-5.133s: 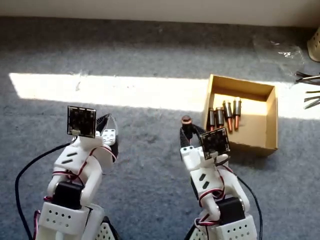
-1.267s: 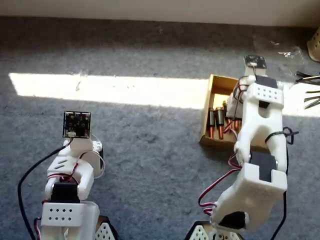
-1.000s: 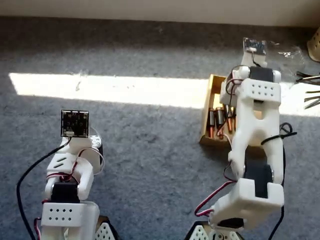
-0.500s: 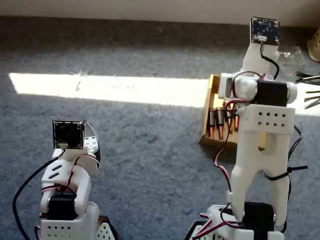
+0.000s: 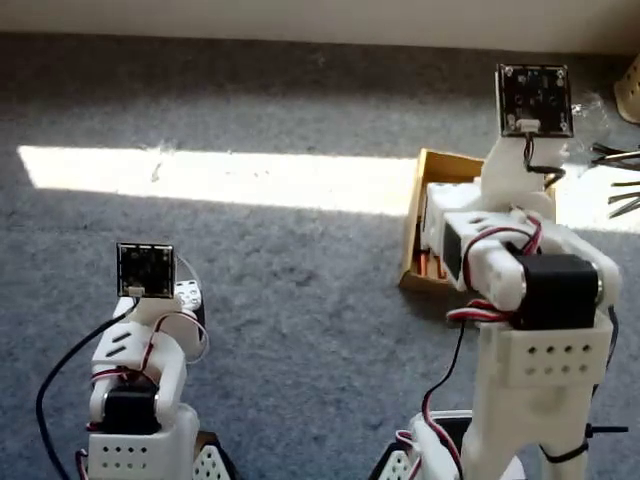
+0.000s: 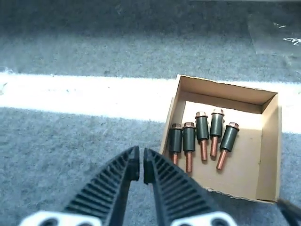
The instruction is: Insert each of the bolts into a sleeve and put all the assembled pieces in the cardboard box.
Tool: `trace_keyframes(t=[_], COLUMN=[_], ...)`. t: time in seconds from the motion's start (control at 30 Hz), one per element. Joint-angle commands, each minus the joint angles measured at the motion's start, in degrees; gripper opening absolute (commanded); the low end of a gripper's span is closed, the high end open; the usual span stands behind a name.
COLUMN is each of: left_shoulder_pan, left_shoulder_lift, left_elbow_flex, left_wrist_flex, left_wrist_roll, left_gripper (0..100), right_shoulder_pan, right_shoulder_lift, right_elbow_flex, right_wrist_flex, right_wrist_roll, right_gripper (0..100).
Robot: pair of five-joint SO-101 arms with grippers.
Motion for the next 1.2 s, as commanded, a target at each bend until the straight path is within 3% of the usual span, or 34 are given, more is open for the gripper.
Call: trace_keyframes(t=[0.0,0.53,1.17], left_shoulder_pan=[0.04,0.13,-0.13], left_shoulder_lift=[-0.84,-0.75,-0.75], left_elbow_flex=[1.36,6.73,6.73], left_wrist_flex=[2.90,11.52,24.97], left_wrist_roll=[0.35,0.00,0.00], left_gripper=[0,0,0], right_shoulder_pan=[-0.57,-0.57,-0.40], right_shoulder_lift=[-6.02,-30.99,-52.88], right_elbow_flex=[4.62,42.68,77.32], right_wrist_flex=[-2.51,-17.45,-25.01], right_wrist_roll=[-0.18,-0.09,0.00], right_gripper=[0.5,0.5,0.5])
